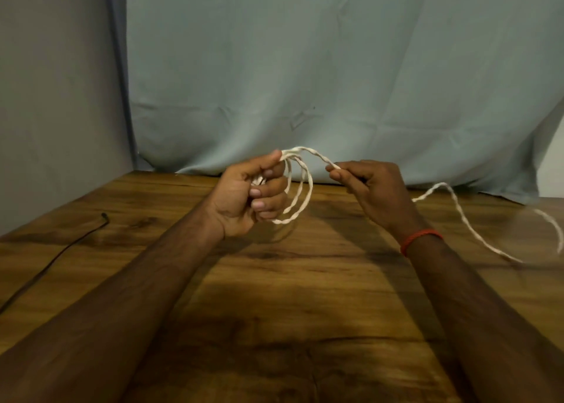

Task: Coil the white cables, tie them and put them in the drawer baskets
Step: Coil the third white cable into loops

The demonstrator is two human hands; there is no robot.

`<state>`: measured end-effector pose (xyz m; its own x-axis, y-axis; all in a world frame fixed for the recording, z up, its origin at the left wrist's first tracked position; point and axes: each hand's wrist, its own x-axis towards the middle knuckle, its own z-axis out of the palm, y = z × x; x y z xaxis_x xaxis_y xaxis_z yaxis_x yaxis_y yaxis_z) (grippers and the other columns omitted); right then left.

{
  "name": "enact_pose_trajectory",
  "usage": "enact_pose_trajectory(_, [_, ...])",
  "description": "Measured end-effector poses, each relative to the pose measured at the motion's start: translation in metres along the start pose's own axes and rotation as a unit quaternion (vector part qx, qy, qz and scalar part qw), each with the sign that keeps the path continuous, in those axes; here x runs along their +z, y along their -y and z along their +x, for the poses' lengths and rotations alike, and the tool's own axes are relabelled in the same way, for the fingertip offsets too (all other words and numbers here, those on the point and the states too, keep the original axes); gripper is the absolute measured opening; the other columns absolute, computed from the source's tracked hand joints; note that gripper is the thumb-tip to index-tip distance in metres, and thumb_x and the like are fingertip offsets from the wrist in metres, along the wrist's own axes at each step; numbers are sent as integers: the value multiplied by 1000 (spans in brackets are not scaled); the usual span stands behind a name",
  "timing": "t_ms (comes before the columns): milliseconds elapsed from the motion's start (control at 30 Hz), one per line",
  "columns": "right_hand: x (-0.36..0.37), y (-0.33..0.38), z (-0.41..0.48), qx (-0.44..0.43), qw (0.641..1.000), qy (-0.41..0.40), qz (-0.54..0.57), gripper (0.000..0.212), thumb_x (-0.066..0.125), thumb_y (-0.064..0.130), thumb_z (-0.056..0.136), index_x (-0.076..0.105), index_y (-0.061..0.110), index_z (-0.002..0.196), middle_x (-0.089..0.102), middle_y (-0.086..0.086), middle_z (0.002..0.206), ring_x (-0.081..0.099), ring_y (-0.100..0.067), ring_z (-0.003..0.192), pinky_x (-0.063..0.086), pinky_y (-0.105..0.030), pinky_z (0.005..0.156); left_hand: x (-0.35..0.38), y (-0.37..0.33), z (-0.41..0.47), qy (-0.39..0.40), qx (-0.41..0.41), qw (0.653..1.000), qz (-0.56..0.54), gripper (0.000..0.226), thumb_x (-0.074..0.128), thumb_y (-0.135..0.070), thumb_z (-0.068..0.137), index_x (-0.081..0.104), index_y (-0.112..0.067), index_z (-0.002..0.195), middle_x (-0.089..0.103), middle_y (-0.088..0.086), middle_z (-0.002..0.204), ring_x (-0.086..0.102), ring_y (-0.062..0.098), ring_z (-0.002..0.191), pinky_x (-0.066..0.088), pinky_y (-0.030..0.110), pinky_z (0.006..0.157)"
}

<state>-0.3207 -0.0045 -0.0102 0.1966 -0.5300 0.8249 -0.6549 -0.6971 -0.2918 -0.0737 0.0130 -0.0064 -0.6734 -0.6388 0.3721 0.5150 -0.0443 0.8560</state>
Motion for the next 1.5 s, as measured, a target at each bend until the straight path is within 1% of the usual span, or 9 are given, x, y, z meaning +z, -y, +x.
enact_pose_trajectory(133, [4,-12,-6,14,996,61,-65,21,62,36,98,78,23,94,58,22,58,55,-2,59,43,-32,60,-10,-7,3,-41,72,993,-81,33,42,-35,99,49,-18,71,37,-8,44,34,4,30,18,20,36])
enact_pose_trajectory(367, [13,-5,-9,-10,988,108,-113,25,57,42,100,74,29,112,76,6,94,67,-12,85,52,-35,71,-18,-8,1,-118,108,980,-121,43,30,-36,106,50,-20,72,35,-8,43,31,4,30,14,20,40])
enact_pose_trajectory(533, [13,-9,-10,-17,988,32,-149,31,59,40,99,68,29,127,61,4,84,57,-14,79,39,-30,67,-18,-11,-2,-110,110,978,-139,35,36,-37,104,45,-21,74,35,-7,45,32,5,32,19,19,40])
enact_pose_trajectory(733, [8,-12,-11,-32,985,-52,-163,27,51,37,101,73,24,112,54,-1,74,52,-21,71,40,-36,58,-19,-13,-4,-128,125,972,-155,33,44,-34,97,44,-21,67,34,-7,42,35,6,34,28,20,38])
enact_pose_trajectory(867, [15,2,-11,-22,981,-5,-195,32,44,45,102,71,31,111,59,2,71,57,-20,68,42,-34,56,-10,-12,-3,-162,127,970,-131,48,43,-38,92,40,-21,47,34,-5,39,43,13,43,36,20,47])
enact_pose_trajectory(1000, [28,10,-10,-48,960,111,-252,30,47,48,101,72,33,108,72,1,85,65,-25,79,40,-33,57,-5,-9,1,-220,128,953,-163,59,41,-47,102,42,-20,49,41,-3,44,55,13,48,48,19,45])
enact_pose_trajectory(1267, [41,28,-9,-118,938,230,-232,33,43,45,101,66,32,121,75,2,100,67,-24,90,52,-38,68,-3,-7,5,-259,195,945,-36,47,31,-50,106,38,-21,69,31,-8,43,25,4,29,15,19,33])
enact_pose_trajectory(1400, [46,42,-12,-129,927,258,-240,29,47,36,98,61,29,123,70,-4,97,66,-29,90,45,-34,64,6,-4,9,-288,213,934,-2,44,33,-45,107,40,-20,71,43,-4,50,44,10,39,34,21,40])
enact_pose_trajectory(1500, [48,53,-11,-143,916,270,-260,27,53,31,97,56,24,123,68,-7,102,66,-31,94,36,-33,63,13,8,11,-282,229,900,240,37,36,-37,107,55,-15,84,67,7,72,71,25,70,57,35,68])
